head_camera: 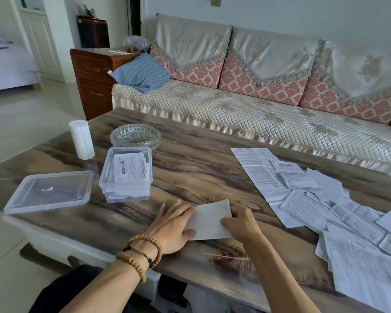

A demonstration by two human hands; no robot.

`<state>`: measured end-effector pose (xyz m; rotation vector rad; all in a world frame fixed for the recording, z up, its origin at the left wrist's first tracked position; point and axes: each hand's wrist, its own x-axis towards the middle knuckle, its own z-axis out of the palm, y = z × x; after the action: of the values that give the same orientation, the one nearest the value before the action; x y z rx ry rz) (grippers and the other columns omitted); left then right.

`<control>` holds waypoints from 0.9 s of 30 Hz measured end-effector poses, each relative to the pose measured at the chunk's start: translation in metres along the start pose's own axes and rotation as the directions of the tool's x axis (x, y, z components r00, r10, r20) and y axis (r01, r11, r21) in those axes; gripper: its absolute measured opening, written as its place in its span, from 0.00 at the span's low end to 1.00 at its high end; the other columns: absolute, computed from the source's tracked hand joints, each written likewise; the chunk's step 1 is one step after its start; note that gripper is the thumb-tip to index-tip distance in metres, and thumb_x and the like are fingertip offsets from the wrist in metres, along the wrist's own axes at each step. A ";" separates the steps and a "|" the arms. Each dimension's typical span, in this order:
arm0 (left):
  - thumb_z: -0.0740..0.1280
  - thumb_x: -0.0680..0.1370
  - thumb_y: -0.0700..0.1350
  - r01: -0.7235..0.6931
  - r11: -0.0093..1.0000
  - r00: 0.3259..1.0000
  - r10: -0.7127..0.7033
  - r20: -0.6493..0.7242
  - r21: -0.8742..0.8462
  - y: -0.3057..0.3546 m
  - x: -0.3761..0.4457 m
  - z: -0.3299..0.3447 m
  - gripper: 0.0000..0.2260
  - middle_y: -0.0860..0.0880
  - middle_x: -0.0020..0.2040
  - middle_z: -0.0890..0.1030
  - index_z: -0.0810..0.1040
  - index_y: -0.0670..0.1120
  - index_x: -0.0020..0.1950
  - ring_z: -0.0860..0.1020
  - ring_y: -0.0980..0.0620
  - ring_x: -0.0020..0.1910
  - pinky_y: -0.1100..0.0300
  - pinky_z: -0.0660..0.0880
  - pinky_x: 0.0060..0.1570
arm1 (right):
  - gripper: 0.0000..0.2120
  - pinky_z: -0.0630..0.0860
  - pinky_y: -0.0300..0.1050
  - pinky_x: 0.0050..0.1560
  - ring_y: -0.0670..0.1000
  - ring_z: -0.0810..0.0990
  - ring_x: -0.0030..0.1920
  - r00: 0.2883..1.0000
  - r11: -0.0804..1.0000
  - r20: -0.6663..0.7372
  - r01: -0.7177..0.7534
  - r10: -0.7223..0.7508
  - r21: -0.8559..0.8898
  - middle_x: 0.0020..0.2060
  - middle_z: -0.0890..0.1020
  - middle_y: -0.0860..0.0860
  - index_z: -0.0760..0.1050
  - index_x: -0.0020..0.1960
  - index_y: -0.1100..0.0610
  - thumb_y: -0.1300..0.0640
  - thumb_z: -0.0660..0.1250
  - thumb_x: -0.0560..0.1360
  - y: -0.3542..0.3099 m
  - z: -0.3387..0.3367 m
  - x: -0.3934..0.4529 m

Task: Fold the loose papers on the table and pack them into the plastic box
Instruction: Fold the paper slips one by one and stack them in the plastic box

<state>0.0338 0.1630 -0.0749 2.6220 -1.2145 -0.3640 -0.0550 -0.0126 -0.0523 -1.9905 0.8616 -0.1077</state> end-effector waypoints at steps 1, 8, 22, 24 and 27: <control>0.57 0.82 0.54 0.005 0.999 0.998 -0.008 -0.058 -0.044 0.002 0.001 -0.006 0.28 0.51 0.80 0.53 0.53 0.48 0.79 0.47 0.49 0.79 0.48 0.45 0.77 | 0.10 0.74 0.45 0.40 0.54 0.79 0.43 0.998 0.998 0.020 0.057 -0.057 -0.004 0.44 0.83 0.57 0.81 0.49 0.61 0.66 0.64 0.70 -0.003 -0.002 0.000; 0.53 0.83 0.54 0.051 0.983 0.963 -0.096 -0.253 -0.178 0.016 -0.005 -0.050 0.13 0.47 0.44 0.79 0.68 0.47 0.45 0.75 0.51 0.39 0.59 0.67 0.36 | 0.09 0.73 0.48 0.44 0.52 0.79 0.42 0.946 0.918 0.155 0.223 -0.285 0.328 0.41 0.82 0.57 0.80 0.50 0.62 0.63 0.67 0.70 -0.028 0.001 0.001; 0.61 0.80 0.52 0.267 0.827 0.680 -0.525 -0.511 -0.494 -0.079 -0.025 -0.088 0.11 0.53 0.37 0.75 0.72 0.48 0.41 0.74 0.50 0.38 0.57 0.71 0.37 | 0.06 0.68 0.40 0.27 0.48 0.72 0.26 0.964 0.924 0.129 0.177 -0.232 0.340 0.31 0.79 0.52 0.81 0.46 0.63 0.64 0.65 0.76 -0.127 0.085 0.012; 0.64 0.78 0.51 0.327 0.843 0.601 -0.534 -0.595 -0.428 -0.100 -0.029 -0.095 0.06 0.51 0.47 0.76 0.76 0.51 0.50 0.75 0.49 0.49 0.55 0.74 0.46 | 0.07 0.67 0.40 0.27 0.49 0.70 0.26 0.967 0.927 0.126 0.170 -0.223 0.334 0.30 0.78 0.53 0.81 0.43 0.61 0.65 0.64 0.76 -0.148 0.100 0.030; 0.63 0.78 0.52 0.413 0.821 0.618 -0.571 -0.541 -0.394 -0.127 -0.028 -0.095 0.14 0.46 0.58 0.76 0.74 0.51 0.63 0.74 0.46 0.58 0.51 0.74 0.55 | 0.06 0.72 0.43 0.36 0.51 0.75 0.33 0.964 0.953 0.075 0.239 -0.256 0.185 0.32 0.80 0.51 0.81 0.40 0.59 0.64 0.67 0.73 -0.172 0.123 0.056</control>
<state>0.1368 0.2748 -0.0208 2.4822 -0.1842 0.2974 0.1275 0.0974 -0.0004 -1.9136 0.5176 -0.2206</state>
